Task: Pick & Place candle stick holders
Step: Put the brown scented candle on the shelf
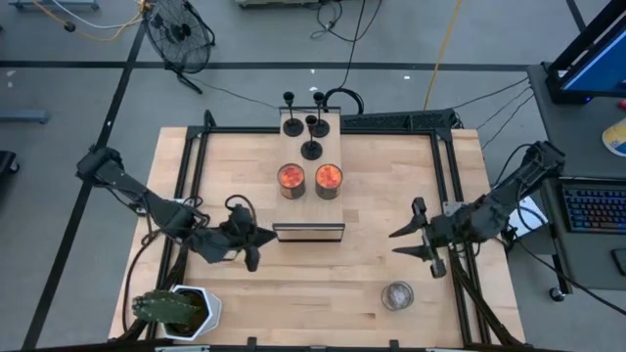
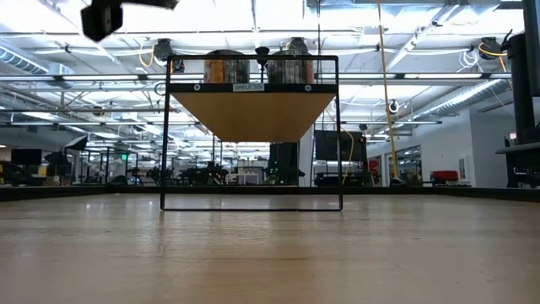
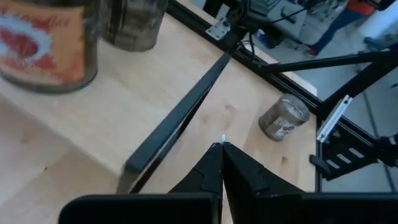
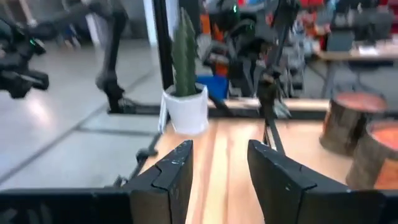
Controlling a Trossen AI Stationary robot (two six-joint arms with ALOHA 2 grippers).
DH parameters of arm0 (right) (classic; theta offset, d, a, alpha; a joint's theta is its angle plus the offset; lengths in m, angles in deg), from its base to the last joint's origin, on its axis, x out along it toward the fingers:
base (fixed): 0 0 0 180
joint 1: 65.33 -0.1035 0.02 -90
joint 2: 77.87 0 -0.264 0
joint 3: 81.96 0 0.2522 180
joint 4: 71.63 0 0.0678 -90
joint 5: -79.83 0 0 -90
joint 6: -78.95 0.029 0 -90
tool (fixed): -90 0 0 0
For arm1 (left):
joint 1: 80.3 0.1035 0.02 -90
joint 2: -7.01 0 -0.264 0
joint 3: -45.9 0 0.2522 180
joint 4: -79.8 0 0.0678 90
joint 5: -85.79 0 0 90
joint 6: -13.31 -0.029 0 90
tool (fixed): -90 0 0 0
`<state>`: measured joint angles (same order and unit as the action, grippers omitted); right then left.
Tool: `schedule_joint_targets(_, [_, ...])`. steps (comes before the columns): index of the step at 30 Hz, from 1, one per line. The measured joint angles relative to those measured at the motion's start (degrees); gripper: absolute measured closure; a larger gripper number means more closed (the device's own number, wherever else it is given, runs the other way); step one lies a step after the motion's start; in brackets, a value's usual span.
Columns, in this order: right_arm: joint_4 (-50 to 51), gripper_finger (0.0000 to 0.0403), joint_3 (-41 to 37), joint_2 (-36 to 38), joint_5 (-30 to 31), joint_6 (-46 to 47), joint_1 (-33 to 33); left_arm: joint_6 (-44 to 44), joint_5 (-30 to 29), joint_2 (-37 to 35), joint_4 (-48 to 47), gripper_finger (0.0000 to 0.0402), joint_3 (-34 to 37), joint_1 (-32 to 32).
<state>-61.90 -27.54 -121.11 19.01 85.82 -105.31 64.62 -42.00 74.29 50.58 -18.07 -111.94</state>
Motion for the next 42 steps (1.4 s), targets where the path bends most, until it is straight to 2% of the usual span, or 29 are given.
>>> schedule_joint_targets(6, [16.8, 0.0259, 11.8, -8.4, 1.1, 9.0, -1.6, -1.6, 0.7, -8.1, 3.8, 0.0398, 9.9, -0.9])
schedule_joint_targets(12, [37.5, 0.0259, 24.6, -17.4, -0.4, 20.2, -2.5, -1.6, -1.0, -15.7, 6.3, 0.0376, 17.5, -2.5])
schedule_joint_targets(16, [50.7, 0.0259, 33.0, -24.0, -7.5, 28.8, -2.5, -1.3, -1.4, -19.7, 7.0, 0.0379, 21.1, -3.4])
schedule_joint_targets(21, [63.6, 0.0259, 37.7, -31.3, -21.7, 39.6, -1.6, -2.3, -1.8, -22.2, 6.8, 0.0395, 23.0, -3.8])
schedule_joint_targets(24, [67.4, 0.0259, 37.7, -34.2, -30.0, 45.1, -1.5, -3.5, -1.8, -22.4, 6.7, 0.0398, 23.2, -3.8])
schedule_joint_targets(27, [70.3, 0.0259, 37.7, -36.4, -34.0, 48.6, -1.5, -4.2, -1.8, -22.4, 6.5, 0.0389, 23.2, -3.8])
schedule_joint_targets(32, [70.7, 0.0259, 37.7, -37.1, -31.7, 52.2, -1.5, -5.7, -1.8, -22.4, 6.2, 0.0368, 23.2, -3.8])
schedule_joint_targets(37, [70.3, 0.0259, 35.1, -37.1, -32.4, 57.4, -1.5, -7.9, -2.2, -22.4, 6.2, 0.0362, 23.2, -3.8])
schedule_joint_targets(42, [64.1, 0.0259, 29.9, -37.1, -32.2, 60.3, -1.5, -9.3, -3.0, -22.4, 6.0, 0.0362, 23.2, -3.8])
